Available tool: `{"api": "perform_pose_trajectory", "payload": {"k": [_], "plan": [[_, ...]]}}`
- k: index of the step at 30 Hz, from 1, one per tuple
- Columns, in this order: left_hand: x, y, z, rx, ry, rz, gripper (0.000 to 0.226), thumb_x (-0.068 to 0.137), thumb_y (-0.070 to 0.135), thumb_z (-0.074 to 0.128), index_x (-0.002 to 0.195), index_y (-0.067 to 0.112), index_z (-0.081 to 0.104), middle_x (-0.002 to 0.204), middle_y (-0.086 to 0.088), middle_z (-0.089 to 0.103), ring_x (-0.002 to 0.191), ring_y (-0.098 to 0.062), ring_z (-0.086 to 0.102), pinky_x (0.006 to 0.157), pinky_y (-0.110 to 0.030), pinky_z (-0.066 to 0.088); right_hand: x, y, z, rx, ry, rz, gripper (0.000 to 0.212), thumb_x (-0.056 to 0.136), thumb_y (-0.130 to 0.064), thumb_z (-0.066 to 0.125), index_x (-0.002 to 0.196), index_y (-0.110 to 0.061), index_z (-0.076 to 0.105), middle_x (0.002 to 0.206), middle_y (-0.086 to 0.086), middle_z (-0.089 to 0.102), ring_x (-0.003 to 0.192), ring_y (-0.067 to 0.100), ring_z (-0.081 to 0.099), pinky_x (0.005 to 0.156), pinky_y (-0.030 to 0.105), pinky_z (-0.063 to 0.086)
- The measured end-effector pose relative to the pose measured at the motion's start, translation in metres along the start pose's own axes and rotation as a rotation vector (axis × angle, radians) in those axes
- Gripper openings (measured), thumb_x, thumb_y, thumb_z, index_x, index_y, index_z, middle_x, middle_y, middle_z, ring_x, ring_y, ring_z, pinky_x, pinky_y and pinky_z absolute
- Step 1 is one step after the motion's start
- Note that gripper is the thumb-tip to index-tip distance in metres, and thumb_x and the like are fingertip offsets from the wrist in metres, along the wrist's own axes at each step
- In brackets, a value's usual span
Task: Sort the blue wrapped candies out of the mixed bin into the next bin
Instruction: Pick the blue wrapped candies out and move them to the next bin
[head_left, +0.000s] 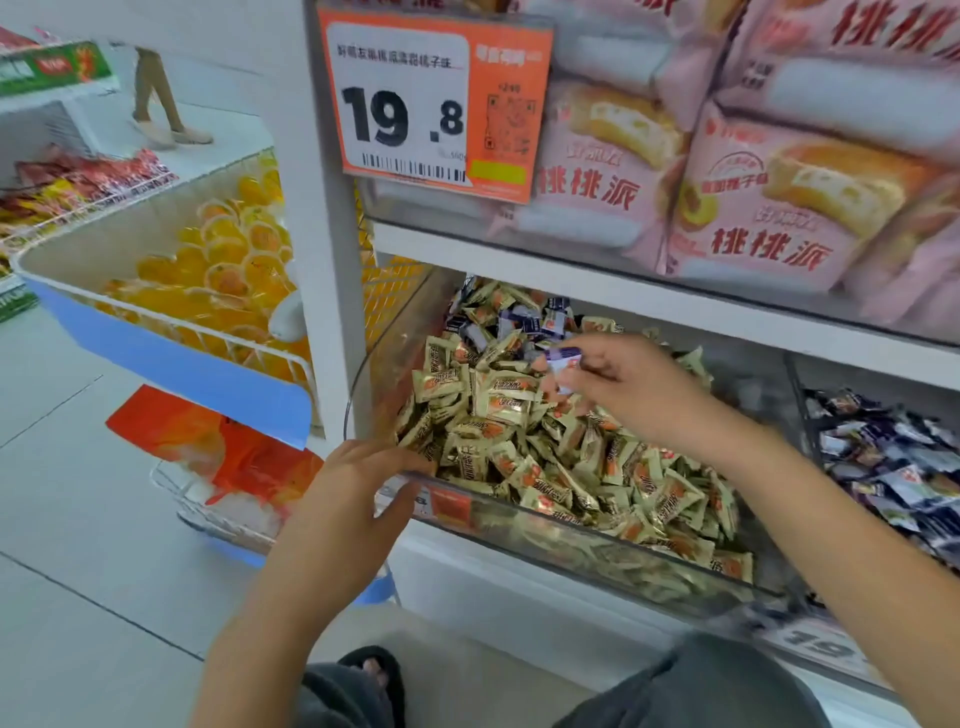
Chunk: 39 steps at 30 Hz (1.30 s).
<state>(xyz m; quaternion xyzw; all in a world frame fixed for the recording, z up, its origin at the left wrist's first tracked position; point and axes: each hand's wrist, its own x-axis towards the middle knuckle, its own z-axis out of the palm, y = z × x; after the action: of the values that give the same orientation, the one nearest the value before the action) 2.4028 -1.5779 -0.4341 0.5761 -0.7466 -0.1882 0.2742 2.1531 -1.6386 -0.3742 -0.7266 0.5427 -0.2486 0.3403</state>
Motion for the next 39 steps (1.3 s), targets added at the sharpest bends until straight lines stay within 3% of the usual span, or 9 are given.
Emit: {"api": "perform_pose_trajectory", "payload": {"k": [5, 8, 12, 16, 20, 27, 34, 37, 39], "plan": [[-0.001, -0.001, 0.001, 0.009, 0.018, 0.017, 0.028, 0.086, 0.009, 0.062, 0.104, 0.03, 0.068, 0.097, 0.028, 0.051, 0.095, -0.004, 0.045, 0.082, -0.022, 0.042, -0.103, 0.018, -0.031, 0.005, 0.603, 0.091, 0.017, 0.079, -0.024, 0.071, 0.085, -0.035, 0.058, 0.086, -0.019, 0.067, 0.081, -0.01, 0.061, 0.072, 0.005, 0.044], [-0.003, -0.004, 0.001, 0.023, 0.013, 0.026, 0.028, 0.086, 0.008, 0.062, 0.105, 0.028, 0.069, 0.104, 0.015, 0.06, 0.1, -0.006, 0.047, 0.085, -0.026, 0.043, -0.151, 0.045, -0.047, -0.155, 0.878, 0.207, 0.012, 0.081, -0.028, 0.068, 0.092, -0.032, 0.063, 0.094, -0.005, 0.069, 0.082, 0.009, 0.065, 0.069, 0.006, 0.044], [-0.008, -0.002, 0.003, 0.005, 0.013, 0.015, 0.03, 0.086, 0.007, 0.062, 0.11, 0.025, 0.067, 0.109, 0.009, 0.06, 0.1, -0.01, 0.049, 0.088, -0.03, 0.045, -0.169, 0.074, -0.062, -0.236, 0.503, 0.398, 0.054, 0.087, -0.057, 0.042, 0.136, -0.035, 0.045, 0.145, -0.005, 0.042, 0.123, 0.021, 0.048, 0.095, 0.035, 0.039], [-0.012, 0.0, 0.004, 0.038, 0.031, -0.001, 0.031, 0.084, 0.006, 0.064, 0.109, 0.024, 0.067, 0.111, 0.006, 0.062, 0.106, -0.017, 0.053, 0.091, -0.03, 0.042, -0.147, 0.044, -0.048, -0.107, 0.493, 0.152, 0.043, 0.087, -0.047, 0.039, 0.129, -0.039, 0.046, 0.145, -0.018, 0.031, 0.139, 0.006, 0.025, 0.114, 0.037, 0.025], [-0.001, 0.008, 0.002, 0.18, 0.181, 0.101, 0.025, 0.075, 0.006, 0.072, 0.089, 0.027, 0.071, 0.099, 0.011, 0.066, 0.105, -0.019, 0.048, 0.084, -0.045, 0.039, -0.093, 0.018, -0.011, -0.241, 0.311, -0.04, 0.036, 0.091, -0.042, 0.045, 0.126, -0.036, 0.052, 0.143, -0.019, 0.038, 0.13, 0.014, 0.045, 0.108, 0.04, 0.037], [0.074, 0.031, 0.02, 0.078, 0.088, 0.206, 0.021, 0.082, 0.012, 0.064, 0.098, 0.023, 0.07, 0.107, 0.004, 0.067, 0.109, -0.025, 0.051, 0.09, -0.051, 0.044, 0.047, 0.023, 0.034, -0.697, -0.103, 0.036, 0.077, 0.089, -0.064, 0.037, 0.15, -0.034, 0.0, 0.157, -0.008, -0.009, 0.144, 0.018, -0.013, 0.117, 0.046, -0.006], [0.108, 0.003, 0.034, 0.093, -0.17, 0.092, 0.061, 0.089, 0.015, 0.054, 0.145, 0.025, 0.031, 0.152, -0.002, 0.028, 0.139, -0.027, 0.024, 0.108, -0.045, 0.032, 0.014, 0.032, 0.055, -0.723, -0.327, -0.043, 0.066, 0.095, -0.059, 0.022, 0.151, -0.032, 0.001, 0.157, -0.002, -0.012, 0.144, 0.011, -0.012, 0.114, 0.026, -0.004], [0.11, -0.001, 0.042, 0.19, -0.345, 0.142, 0.066, 0.087, 0.007, 0.046, 0.144, 0.034, 0.029, 0.154, 0.006, 0.024, 0.143, -0.02, 0.014, 0.111, -0.051, 0.025, 0.019, 0.019, 0.034, -0.487, -0.374, -0.021, 0.048, 0.098, -0.047, 0.032, 0.144, -0.031, 0.034, 0.153, -0.007, 0.025, 0.136, 0.004, 0.027, 0.112, 0.021, 0.012], [0.108, -0.001, 0.044, 0.232, -0.361, 0.136, 0.059, 0.084, 0.005, 0.045, 0.137, 0.031, 0.043, 0.145, 0.003, 0.04, 0.14, -0.021, 0.024, 0.108, -0.048, 0.03, 0.033, 0.016, 0.018, -0.351, -0.199, -0.03, 0.033, 0.095, -0.034, 0.049, 0.128, -0.03, 0.055, 0.133, -0.009, 0.053, 0.102, -0.003, 0.052, 0.105, 0.026, 0.037]]}}
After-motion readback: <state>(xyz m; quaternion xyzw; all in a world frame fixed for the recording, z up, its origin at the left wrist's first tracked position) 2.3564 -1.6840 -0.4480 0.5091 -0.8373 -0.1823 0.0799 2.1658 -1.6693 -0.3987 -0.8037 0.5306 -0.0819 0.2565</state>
